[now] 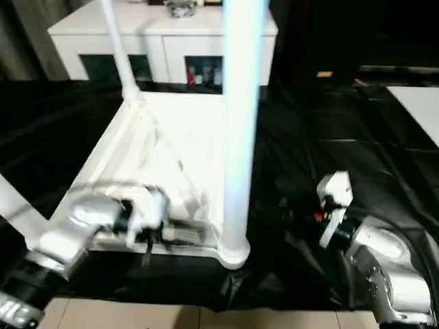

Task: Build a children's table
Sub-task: Rotate leg to tighten

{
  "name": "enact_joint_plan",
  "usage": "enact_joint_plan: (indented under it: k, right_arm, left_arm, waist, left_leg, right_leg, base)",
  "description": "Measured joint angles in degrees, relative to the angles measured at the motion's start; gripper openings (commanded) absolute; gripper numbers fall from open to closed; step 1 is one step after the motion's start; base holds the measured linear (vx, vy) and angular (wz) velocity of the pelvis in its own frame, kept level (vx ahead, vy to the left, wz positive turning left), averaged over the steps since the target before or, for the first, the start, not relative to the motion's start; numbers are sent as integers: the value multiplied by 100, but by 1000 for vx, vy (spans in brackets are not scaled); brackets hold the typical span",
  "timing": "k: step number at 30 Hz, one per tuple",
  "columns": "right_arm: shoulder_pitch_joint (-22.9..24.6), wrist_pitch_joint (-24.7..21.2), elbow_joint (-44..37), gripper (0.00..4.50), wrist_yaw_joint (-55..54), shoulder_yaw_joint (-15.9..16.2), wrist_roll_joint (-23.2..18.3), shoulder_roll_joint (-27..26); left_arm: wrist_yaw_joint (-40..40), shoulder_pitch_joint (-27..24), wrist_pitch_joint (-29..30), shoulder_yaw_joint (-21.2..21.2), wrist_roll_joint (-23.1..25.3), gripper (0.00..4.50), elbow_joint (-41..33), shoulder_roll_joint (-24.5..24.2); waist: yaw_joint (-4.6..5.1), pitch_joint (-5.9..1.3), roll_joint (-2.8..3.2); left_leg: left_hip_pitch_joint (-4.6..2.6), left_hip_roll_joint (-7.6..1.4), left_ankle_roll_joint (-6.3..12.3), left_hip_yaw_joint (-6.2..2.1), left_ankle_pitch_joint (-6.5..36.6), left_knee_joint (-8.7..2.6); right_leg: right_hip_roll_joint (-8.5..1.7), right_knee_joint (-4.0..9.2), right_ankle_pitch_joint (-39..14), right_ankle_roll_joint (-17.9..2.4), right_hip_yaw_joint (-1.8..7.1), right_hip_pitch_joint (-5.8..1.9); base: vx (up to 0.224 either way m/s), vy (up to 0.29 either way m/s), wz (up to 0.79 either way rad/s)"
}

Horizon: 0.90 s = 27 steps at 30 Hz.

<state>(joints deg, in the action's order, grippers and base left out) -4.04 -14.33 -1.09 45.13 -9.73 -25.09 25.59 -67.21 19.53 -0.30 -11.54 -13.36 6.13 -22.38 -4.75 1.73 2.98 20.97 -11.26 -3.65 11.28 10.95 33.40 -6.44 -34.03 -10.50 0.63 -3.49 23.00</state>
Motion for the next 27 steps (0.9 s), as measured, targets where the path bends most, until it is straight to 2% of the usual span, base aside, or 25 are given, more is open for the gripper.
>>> enact_joint_plan:
  k: [2,4,7,9,14,15,17,18,20,21,22,23,24,25,26,27]
  right_arm:
    - [0,8,-83,379,-662,-154,229,-204]
    - [-18,1,-122,379,-1293,-196,585,-313]
    - [10,-38,-262,379,-2042,-219,1032,-617]
    - [10,-48,-314,379,-2330,-136,1188,-752]
    - [-25,-77,-312,379,-2724,261,1423,-1115]
    - [-34,-78,-311,379,-2817,362,1491,-1216]
    - [-61,-78,-313,379,-2911,512,1598,-1380]
    - [-69,-76,-313,379,-2925,627,1627,-1439]
    - [-69,-74,-311,379,-2977,715,1677,-1468]
    - [-68,-71,-305,379,-2990,723,1681,-1465]
    - [-62,-63,-296,379,-2999,718,1682,-1458]
    - [-48,-53,-290,379,-3010,709,1681,-1442]
    - [-39,-51,-276,379,-3018,683,1678,-1420]
    - [-39,-42,-276,379,-3019,658,1672,-1420]
    - [-37,-28,-277,379,-3018,639,1668,-1420]
    - [-42,13,-281,379,-3000,625,1651,-1420]
  left_arm:
    - [659,-332,283,514,-272,136,-337,230]
    - [1515,-530,601,956,-226,136,-467,412]
    - [2769,-1012,724,1580,27,136,-539,835]
    - [3426,-1237,733,1801,130,136,-580,1170]
    - [4361,-1333,710,1848,345,136,-830,1585]
    - [4593,-1329,724,1858,438,136,-959,1682]
    - [4835,-1323,773,1813,541,136,-1126,1805]
    - [4902,-1319,784,1732,615,136,-1192,1830]
    - [4931,-1326,811,1671,665,136,-1228,1829]
    - [4946,-1359,842,1668,683,136,-1252,1829]
    - [4965,-1408,867,1657,689,136,-1275,1830]
    - [5002,-1481,904,1621,699,136,-1320,1831]
    - [5011,-1550,924,1585,711,136,-1336,1838]
    - [5017,-1614,922,1564,739,136,-1376,1834]
    - [5018,-1688,914,1546,748,136,-1414,1835]
    - [5017,-1758,889,1542,749,136,-1456,1831]
  waist:
    - [60,-1,14]
    - [130,-4,18]
    - [208,-1,14]
    - [226,6,-9]
    - [214,22,-54]
    - [203,17,-69]
    - [183,-2,-80]
    - [155,-27,-63]
    - [134,-56,-34]
    - [119,-73,-11]
    - [111,-74,-8]
    - [103,-73,-9]
    - [91,-64,-2]
    - [114,-38,9]
    - [145,-7,32]
    - [188,62,126]
  left_leg:
    - [8,1,-3,0,-1,5]
    - [3,0,-4,-4,-1,2]
    - [9,1,-4,-6,-1,4]
    - [13,0,-4,-15,-1,6]
    - [29,0,-4,-17,-1,9]
    - [50,-1,-2,-19,-2,18]
    - [127,-8,39,-21,-27,67]
    - [260,-8,71,-23,-43,142]
    - [478,-15,116,-46,-70,264]
    - [624,-15,163,-78,-85,327]
    - [694,-16,208,-84,-111,342]
    - [730,-18,254,-83,-138,343]
    - [735,-51,273,-75,-151,338]
    - [697,-68,232,-77,-126,337]
    - [622,-85,208,-91,-111,329]
    - [534,-175,183,-116,-96,279]
  right_leg:
    - [1,-7,-2,3,4,0]
    - [5,-4,-14,24,1,4]
    - [7,-4,-24,46,2,5]
    - [9,4,-25,54,0,6]
    - [9,12,-20,49,1,9]
    - [10,7,-8,40,0,20]
    - [18,-9,19,61,-7,87]
    - [35,-30,56,61,-20,195]
    - [73,-77,144,93,-33,369]
    - [76,-92,182,84,-46,485]
    - [74,-74,212,51,-51,534]
    - [71,-37,258,35,-54,554]
    - [68,37,312,-15,-77,537]
    - [69,94,309,-4,-125,481]
    - [52,150,287,24,-214,422]
    - [42,183,158,105,-347,246]
  base:
    - [0,0,0]
    - [0,0,0]
    - [0,0,0]
    - [0,0,0]
    - [0,0,0]
    - [0,0,0]
    - [0,0,0]
    - [0,0,0]
    - [-31,3,0]
    - [-62,6,-1]
    - [-100,19,2]
    - [-151,43,0]
    - [-151,43,0]
    - [-188,39,-2]
    - [-187,27,-9]
    - [-187,27,-9]
